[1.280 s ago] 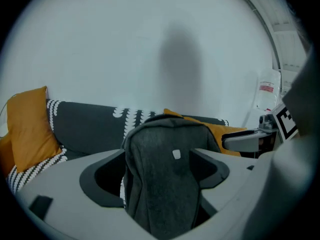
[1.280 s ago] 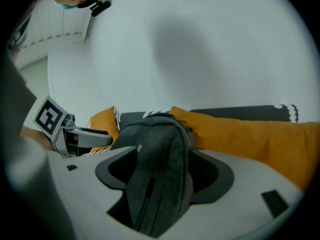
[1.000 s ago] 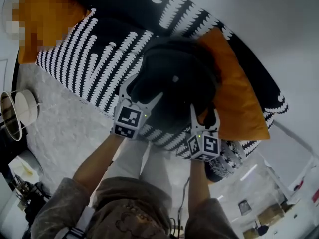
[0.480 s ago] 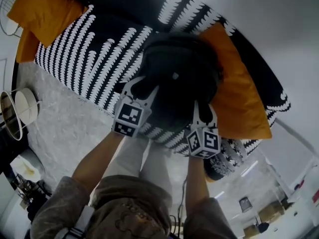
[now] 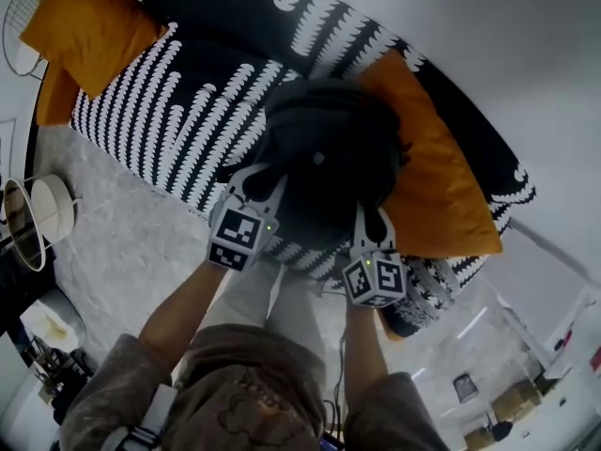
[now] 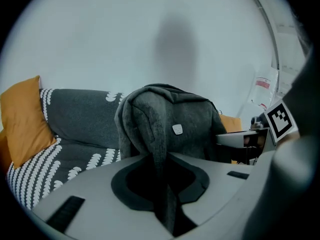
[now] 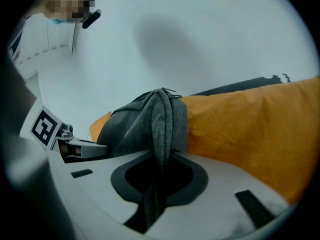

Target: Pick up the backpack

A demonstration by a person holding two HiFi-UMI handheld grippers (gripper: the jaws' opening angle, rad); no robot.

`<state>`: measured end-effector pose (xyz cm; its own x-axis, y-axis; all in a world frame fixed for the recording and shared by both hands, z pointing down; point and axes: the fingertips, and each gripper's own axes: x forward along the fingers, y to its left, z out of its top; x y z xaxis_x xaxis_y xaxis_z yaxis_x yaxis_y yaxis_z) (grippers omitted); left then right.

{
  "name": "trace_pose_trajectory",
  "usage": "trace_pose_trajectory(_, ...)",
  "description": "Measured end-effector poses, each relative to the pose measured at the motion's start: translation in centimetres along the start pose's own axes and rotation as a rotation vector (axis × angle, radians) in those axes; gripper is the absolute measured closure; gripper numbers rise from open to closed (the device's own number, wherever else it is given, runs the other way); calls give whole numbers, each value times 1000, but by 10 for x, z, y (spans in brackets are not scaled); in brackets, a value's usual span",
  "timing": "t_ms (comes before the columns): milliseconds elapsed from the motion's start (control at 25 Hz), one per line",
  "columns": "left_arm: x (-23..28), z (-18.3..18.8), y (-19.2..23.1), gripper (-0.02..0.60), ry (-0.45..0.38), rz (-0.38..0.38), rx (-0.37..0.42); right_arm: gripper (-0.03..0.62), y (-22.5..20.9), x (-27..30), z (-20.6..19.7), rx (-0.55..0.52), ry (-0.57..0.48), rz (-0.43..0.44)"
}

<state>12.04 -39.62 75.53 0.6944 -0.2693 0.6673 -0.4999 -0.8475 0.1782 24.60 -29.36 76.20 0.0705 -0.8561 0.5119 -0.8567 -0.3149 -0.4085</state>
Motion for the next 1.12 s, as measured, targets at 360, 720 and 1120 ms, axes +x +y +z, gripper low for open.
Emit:
trace_pose_trajectory(360, -69, 70, -23, 529, -97, 13, 66, 551, 40, -60, 72, -11, -93, 42)
trace_pose_trajectory(720, -170, 149, -66, 529, -200, 69, 59, 551, 90, -148, 164, -82, -188, 70)
trace_pose_trajectory(1120, -241, 183, -121, 529, -269, 86, 70, 551, 111, -229, 210, -157, -226, 111)
